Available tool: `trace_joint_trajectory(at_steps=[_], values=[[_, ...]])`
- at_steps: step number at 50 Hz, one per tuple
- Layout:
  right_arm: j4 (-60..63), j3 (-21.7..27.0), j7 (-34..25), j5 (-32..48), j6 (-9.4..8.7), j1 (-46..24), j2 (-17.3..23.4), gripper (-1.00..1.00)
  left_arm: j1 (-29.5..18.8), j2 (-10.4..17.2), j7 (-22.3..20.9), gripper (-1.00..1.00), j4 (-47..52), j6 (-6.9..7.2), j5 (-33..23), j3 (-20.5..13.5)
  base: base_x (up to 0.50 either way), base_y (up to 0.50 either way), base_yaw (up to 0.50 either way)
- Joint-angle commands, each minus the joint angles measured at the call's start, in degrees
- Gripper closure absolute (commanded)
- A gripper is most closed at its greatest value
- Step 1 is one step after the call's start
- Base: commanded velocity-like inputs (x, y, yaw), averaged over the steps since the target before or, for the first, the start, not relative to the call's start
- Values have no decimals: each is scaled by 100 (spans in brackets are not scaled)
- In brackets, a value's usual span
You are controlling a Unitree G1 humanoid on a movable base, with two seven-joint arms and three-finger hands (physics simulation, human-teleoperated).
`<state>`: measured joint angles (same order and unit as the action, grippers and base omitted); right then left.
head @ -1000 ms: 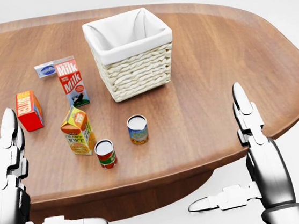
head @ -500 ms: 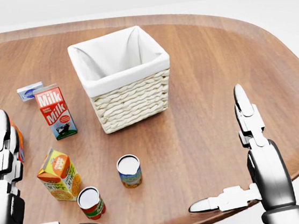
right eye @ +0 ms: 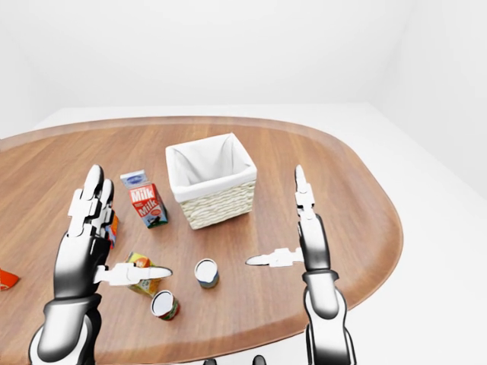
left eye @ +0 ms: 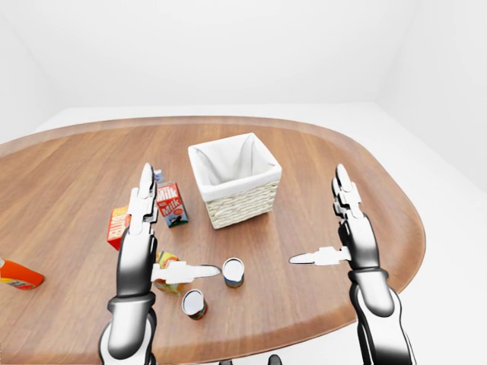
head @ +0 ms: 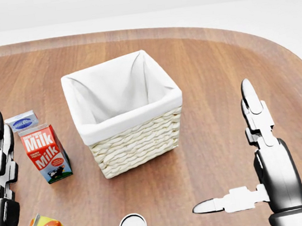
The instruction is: Pick up the orange juice, and put it in the basket.
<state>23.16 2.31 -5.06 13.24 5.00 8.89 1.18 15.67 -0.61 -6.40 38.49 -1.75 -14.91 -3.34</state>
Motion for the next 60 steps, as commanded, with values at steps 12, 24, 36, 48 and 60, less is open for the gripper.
trace_joint_trajectory(at_steps=[12,24,36,48,60], values=[[76,-36,-31,7,-82,38,-8,-100,16,-6,-44,-100,190,95,26,35,47,-19,0],[25,-128,17,71,0,123,-20,-100,41,-1,-71,-100,145,-41,40,-49,10,-3,0],[-68,-126,58,65,0,113,-11,-100,-7,5,67,-100,20,-189,-167,-53,0,0,0],[-171,19,50,-45,0,15,-3,-100,-715,271,-698,-100,468,126,-534,-832,0,0,0],[-300,-2,71,-8,0,27,-1,-100,-1888,952,-2544,-100,2139,675,-453,-1320,0,0,0]])
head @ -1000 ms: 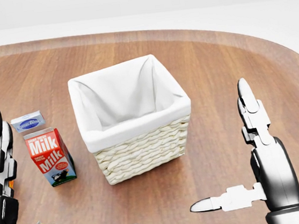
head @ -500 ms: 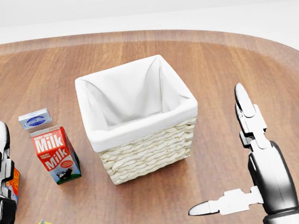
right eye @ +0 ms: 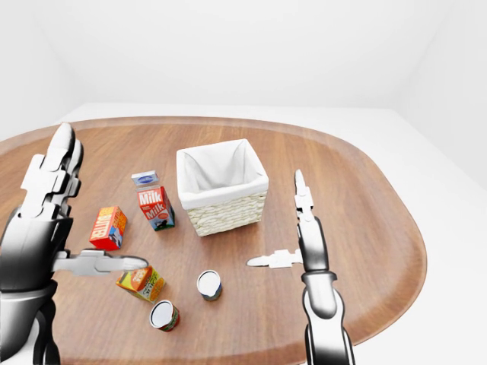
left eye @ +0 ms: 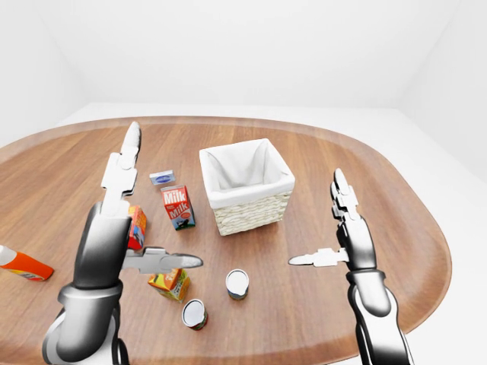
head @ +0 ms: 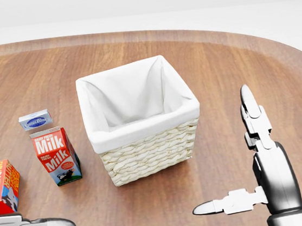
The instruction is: Pick up the orange juice, and put it in the basket.
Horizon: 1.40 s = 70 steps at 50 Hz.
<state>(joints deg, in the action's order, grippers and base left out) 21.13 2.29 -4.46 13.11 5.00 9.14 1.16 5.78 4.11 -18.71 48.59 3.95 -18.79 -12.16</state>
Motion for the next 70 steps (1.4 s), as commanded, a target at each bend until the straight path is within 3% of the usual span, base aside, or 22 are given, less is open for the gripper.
trace_joint_trajectory(at_steps=[1,3,5,8,10,12,13,14,15,17,22,37,40,50,56,66,70], values=[[-102,1,26,24,0,-7,1,-100,-1096,544,-1464,-100,1137,105,-21,-527,0,0,0],[-210,6,50,37,0,-58,9,-100,-1415,661,-1726,-100,1140,105,90,-692,0,0,0],[-258,-12,92,92,0,-54,7,-100,-1697,999,-2129,-100,1140,105,629,-972,0,0,0],[-226,-43,98,118,0,-33,1,-100,-2011,1666,-2129,-100,1139,105,1190,-1204,0,0,0],[-216,-42,103,115,0,-37,2,-100,-1962,2091,-2129,-100,1139,105,1378,-1236,0,0,0],[-207,-36,113,115,0,-43,1,-100,-1612,2101,-2129,-100,1139,105,1417,-1283,0,0,0],[-173,-27,96,85,0,-41,2,-100,-1296,2141,-2129,-100,1138,-210,1695,-1384,0,0,0],[-157,-28,91,79,0,-39,2,-100,-1073,2245,-2129,-100,1138,-303,1837,-1437,0,0,0],[-153,-30,95,83,0,-43,-2,-100,-924,2292,-2129,-100,1138,-565,1849,-1463,0,0,0],[-149,-39,92,81,0,-32,-1,-100,-539,2450,-2129,-100,1138,-847,2141,-1536,0,0,0],[-125,-20,90,57,0,-58,-1,-100,250,2700,-2129,-100,1138,-895,2722,-1745,0,0,0],[62,-72,79,47,0,-38,-15,-100,-236,1572,-2129,-100,1140,-895,1848,-1889,0,0,0],[51,-63,77,29,0,-52,-10,-100,-384,1464,-2129,-100,1140,-895,1705,-1858,0,0,0],[132,-48,53,-1,0,-32,-12,-100,-580,1083,-2129,-100,1127,-895,1136,-1501,0,0,0],[162,-35,36,-31,0,-35,-13,-100,-227,719,-2129,-100,484,-895,556,-1032,0,0,0],[335,9,-1,-69,-153,-56,-14,-100,-11,673,-2129,-100,-251,-895,131,-945,0,0,0],[170,25,29,-74,-28,-80,-6,-100,-10,635,-2129,-100,-292,-895,89,-917,0,0,0]])
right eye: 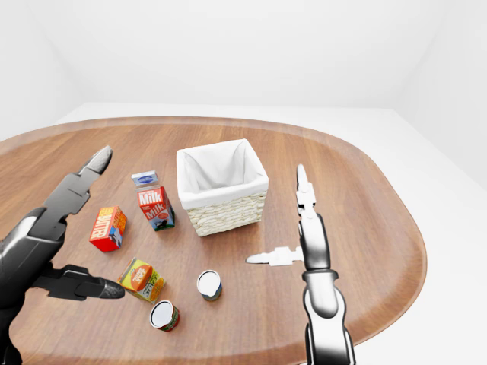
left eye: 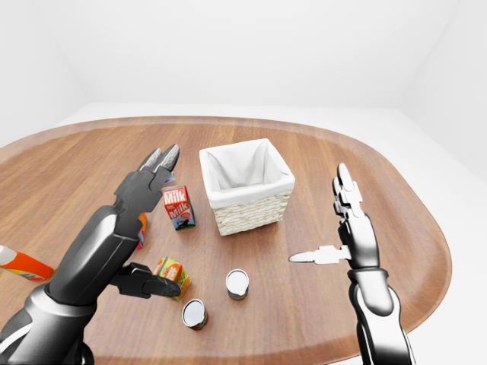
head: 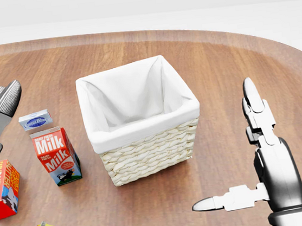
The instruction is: Pick up the orange juice, and put it in the basket.
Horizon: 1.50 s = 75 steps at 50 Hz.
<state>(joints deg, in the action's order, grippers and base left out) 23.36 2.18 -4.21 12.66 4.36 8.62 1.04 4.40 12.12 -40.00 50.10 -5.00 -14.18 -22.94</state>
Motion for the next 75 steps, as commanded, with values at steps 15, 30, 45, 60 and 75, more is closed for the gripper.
trace_joint_trajectory(at_steps=[15,30,45,60,75], values=[[-211,62,36,-19,64,-65,13,-100,160,-135,0,-100,-326,0,-483,227,0,0,0],[-180,73,55,-19,64,-88,13,-100,280,-159,0,-100,-433,0,-559,145,0,0,0],[-179,107,56,-48,64,-99,14,-100,411,-169,0,-100,-889,0,-558,-56,0,0,0],[-173,141,57,-81,64,-85,18,-100,502,-131,0,-100,-1151,0,-662,-129,0,0,0],[-204,190,59,-126,64,-107,21,-100,648,-224,0,-100,-1487,0,-869,5,0,0,0]])
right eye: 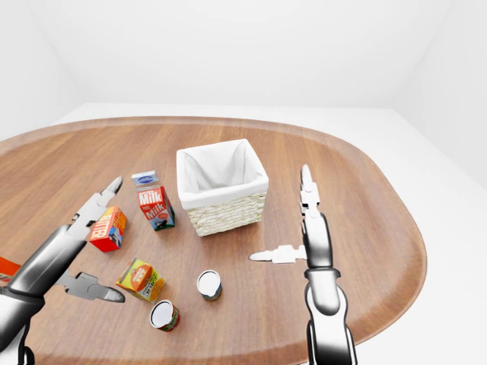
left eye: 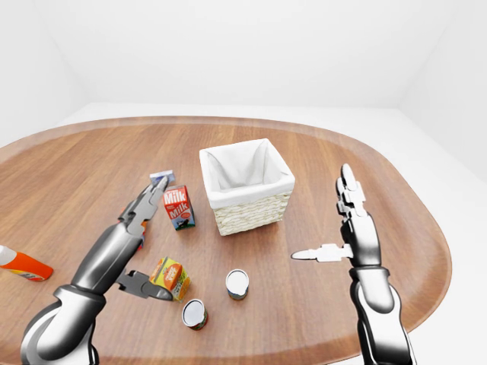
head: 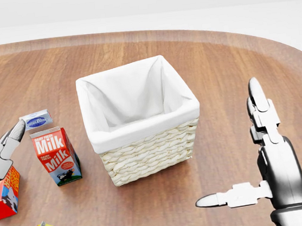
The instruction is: Pick up the orange juice, and put it in the basket.
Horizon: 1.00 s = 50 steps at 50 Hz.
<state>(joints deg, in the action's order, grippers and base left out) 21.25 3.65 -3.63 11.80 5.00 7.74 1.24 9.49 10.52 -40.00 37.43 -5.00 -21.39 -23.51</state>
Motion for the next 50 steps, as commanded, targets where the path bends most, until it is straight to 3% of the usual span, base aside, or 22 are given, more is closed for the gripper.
trace_joint_trajectory(at_steps=[1,23,29,40,50], values=[[-3,41,-1,-44,0,-19,1,-100,125,-71,0,-100,-252,0,-174,75,0,0,0],[-60,-12,32,-13,0,11,-6,-100,309,30,0,-100,-1795,0,-1222,223,0,0,0],[-116,-15,35,-19,0,5,-5,-100,-8,237,0,-100,-2525,0,-2094,160,0,0,0],[-83,-31,33,-20,0,25,-10,-100,-47,417,0,-100,-2656,0,-2652,203,0,0,0],[-89,-28,27,-30,0,28,-7,-100,-163,511,0,-100,-2839,0,-2818,340,0,0,0]])
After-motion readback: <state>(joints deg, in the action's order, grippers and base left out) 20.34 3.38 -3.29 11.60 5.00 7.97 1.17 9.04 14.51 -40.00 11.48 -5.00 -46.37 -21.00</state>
